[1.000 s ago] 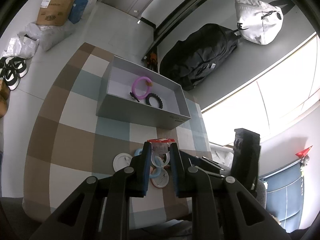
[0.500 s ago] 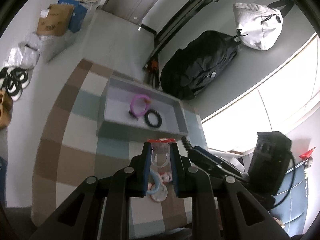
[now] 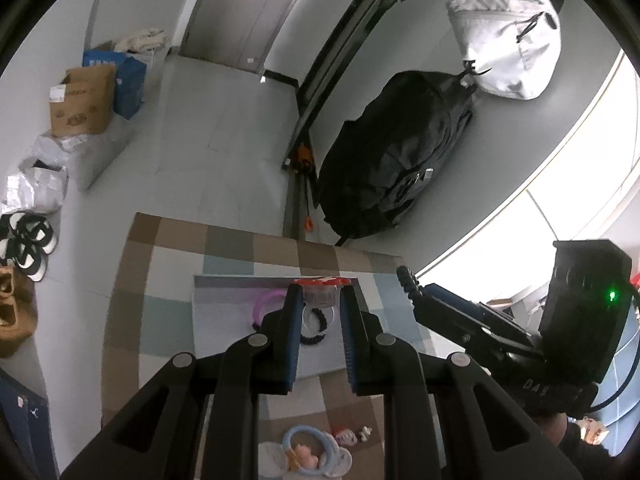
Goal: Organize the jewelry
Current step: 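Carry the container and bracelet into the grey box and open both tools, then withdraw both open tools from the box, then close the right tool on the blue ring with the pink pig, then lift the blue ring with the right tool toward the grey box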
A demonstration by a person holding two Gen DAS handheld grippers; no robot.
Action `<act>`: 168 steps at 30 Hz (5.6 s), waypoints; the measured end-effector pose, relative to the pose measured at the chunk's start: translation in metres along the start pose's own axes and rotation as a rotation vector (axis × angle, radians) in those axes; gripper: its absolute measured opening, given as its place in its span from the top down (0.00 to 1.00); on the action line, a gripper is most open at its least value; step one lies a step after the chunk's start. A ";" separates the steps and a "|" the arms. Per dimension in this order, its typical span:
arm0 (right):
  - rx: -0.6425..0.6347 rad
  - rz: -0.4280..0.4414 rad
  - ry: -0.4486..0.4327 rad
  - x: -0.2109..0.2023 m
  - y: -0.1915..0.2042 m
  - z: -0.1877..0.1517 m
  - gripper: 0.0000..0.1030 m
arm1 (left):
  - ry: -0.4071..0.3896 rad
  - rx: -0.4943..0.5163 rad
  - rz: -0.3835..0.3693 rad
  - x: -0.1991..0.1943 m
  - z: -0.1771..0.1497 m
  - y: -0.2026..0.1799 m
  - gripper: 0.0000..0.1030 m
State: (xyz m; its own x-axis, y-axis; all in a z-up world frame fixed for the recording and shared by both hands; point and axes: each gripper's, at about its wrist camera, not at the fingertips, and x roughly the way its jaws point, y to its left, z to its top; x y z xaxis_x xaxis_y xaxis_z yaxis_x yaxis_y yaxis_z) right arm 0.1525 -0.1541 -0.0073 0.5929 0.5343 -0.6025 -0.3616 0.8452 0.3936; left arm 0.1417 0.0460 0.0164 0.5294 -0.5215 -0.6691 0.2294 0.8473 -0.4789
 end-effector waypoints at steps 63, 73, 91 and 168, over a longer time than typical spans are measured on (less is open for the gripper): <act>-0.081 -0.126 -0.029 0.012 -0.006 -0.025 0.00 | -0.048 -0.015 0.101 0.008 -0.023 0.001 0.22; -0.131 -0.170 -0.090 -0.016 0.013 -0.045 0.00 | -0.196 0.065 0.220 -0.023 -0.044 -0.014 0.10; -0.160 -0.118 -0.011 -0.028 0.028 -0.090 0.00 | -0.184 -0.036 0.245 -0.041 -0.085 -0.001 0.08; -0.057 0.034 0.112 -0.011 0.016 -0.075 0.44 | 0.337 0.337 0.394 0.036 -0.134 -0.002 0.27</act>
State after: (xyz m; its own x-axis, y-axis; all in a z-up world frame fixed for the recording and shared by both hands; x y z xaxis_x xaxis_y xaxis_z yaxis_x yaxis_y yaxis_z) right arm 0.0860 -0.1454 -0.0465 0.4965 0.5584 -0.6646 -0.4221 0.8243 0.3773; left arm 0.0510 0.0124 -0.0826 0.3524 -0.1194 -0.9282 0.3434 0.9391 0.0095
